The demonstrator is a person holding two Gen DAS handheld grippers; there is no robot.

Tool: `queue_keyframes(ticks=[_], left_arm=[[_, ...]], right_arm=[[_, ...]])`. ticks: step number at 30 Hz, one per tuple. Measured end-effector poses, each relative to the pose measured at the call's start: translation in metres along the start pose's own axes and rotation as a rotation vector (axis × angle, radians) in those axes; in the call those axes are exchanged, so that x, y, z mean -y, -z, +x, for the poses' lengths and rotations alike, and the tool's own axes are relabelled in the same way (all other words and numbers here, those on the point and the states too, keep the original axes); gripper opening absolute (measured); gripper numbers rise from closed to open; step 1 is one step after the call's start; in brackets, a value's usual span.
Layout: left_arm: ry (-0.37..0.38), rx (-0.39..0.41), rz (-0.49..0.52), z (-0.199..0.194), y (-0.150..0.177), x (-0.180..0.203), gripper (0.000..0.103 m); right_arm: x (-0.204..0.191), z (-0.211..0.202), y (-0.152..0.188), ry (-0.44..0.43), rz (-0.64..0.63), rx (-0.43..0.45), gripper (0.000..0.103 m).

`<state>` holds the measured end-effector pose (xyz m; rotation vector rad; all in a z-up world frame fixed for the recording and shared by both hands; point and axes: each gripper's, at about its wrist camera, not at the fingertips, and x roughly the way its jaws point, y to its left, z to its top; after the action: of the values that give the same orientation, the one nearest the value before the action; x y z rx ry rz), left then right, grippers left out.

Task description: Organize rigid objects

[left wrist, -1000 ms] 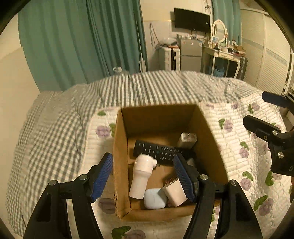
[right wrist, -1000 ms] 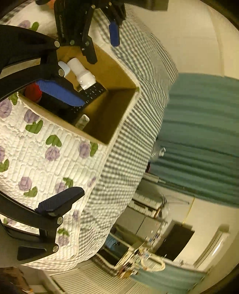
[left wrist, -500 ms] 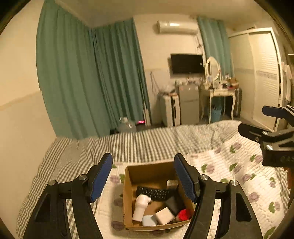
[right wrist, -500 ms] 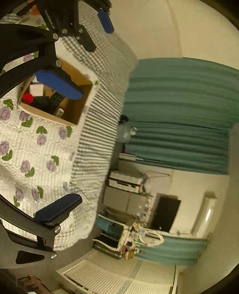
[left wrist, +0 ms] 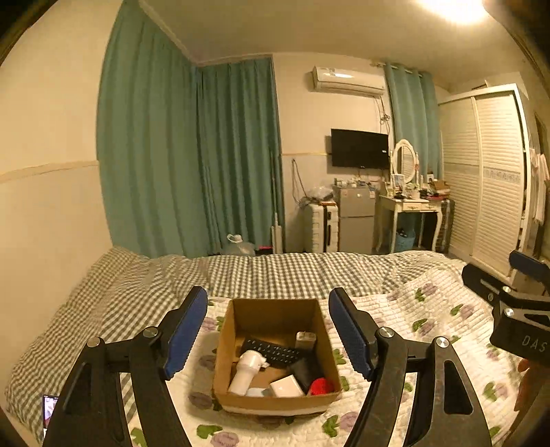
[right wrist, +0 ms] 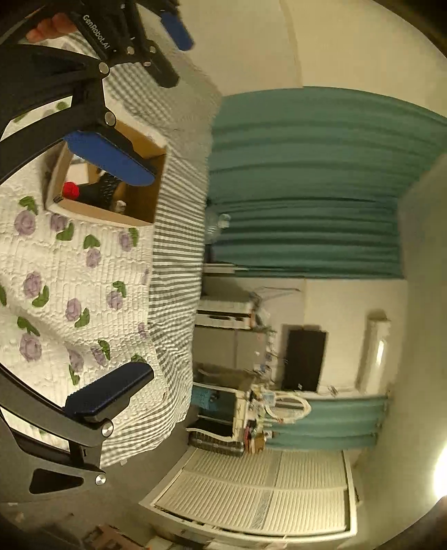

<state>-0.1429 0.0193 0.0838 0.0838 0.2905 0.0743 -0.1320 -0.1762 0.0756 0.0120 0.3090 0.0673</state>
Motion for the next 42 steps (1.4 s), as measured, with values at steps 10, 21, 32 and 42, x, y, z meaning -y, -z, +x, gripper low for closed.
queue_keyframes(ticks=[10,21,32,42], left_arm=[[-0.014,-0.078,0.03,-0.002,0.062,0.001,0.077],[-0.007,-0.115,0.007,0.003,0.07,-0.008,0.077],[0.017,-0.141,-0.009,0.005,0.074,-0.01,0.077],[0.019,-0.149,-0.01,0.003,0.076,-0.01,0.077]], right_arm=[[-0.018,0.022,0.084,0.006,0.001,-0.074,0.103],[-0.017,0.022,0.084,0.008,0.007,-0.093,0.103],[-0.021,0.02,0.082,-0.001,0.001,-0.091,0.103],[-0.023,0.02,0.085,-0.01,-0.011,-0.107,0.103]])
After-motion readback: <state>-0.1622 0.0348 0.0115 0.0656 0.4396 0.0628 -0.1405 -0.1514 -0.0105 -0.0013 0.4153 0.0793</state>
